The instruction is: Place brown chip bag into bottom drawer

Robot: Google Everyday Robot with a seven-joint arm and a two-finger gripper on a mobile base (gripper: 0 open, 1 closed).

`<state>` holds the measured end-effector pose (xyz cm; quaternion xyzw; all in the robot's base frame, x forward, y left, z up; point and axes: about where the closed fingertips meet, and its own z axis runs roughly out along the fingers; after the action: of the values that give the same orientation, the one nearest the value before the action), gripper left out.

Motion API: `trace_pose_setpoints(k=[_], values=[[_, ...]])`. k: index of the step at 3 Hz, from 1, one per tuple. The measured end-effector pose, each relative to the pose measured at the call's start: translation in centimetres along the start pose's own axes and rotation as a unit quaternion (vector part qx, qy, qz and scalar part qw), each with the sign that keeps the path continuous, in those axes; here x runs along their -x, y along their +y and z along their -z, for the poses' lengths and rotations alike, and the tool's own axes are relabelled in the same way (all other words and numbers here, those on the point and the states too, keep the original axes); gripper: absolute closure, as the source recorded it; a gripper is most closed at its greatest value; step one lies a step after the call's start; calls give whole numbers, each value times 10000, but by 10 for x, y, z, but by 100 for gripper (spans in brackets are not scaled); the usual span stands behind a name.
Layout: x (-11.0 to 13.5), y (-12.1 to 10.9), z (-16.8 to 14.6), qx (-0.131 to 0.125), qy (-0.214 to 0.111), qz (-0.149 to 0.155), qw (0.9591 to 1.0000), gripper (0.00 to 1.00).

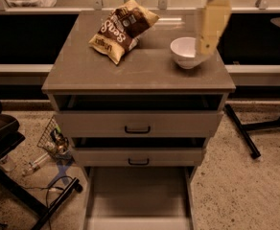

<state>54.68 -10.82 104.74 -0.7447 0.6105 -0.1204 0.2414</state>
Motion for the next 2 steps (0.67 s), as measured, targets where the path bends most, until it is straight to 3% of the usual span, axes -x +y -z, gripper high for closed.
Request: trace_pose_setpoints(k=[1, 2], values=[[37, -51, -23, -108, 77, 862, 9962, 0], [54, -62, -26, -187, 29, 1051, 9943, 0]])
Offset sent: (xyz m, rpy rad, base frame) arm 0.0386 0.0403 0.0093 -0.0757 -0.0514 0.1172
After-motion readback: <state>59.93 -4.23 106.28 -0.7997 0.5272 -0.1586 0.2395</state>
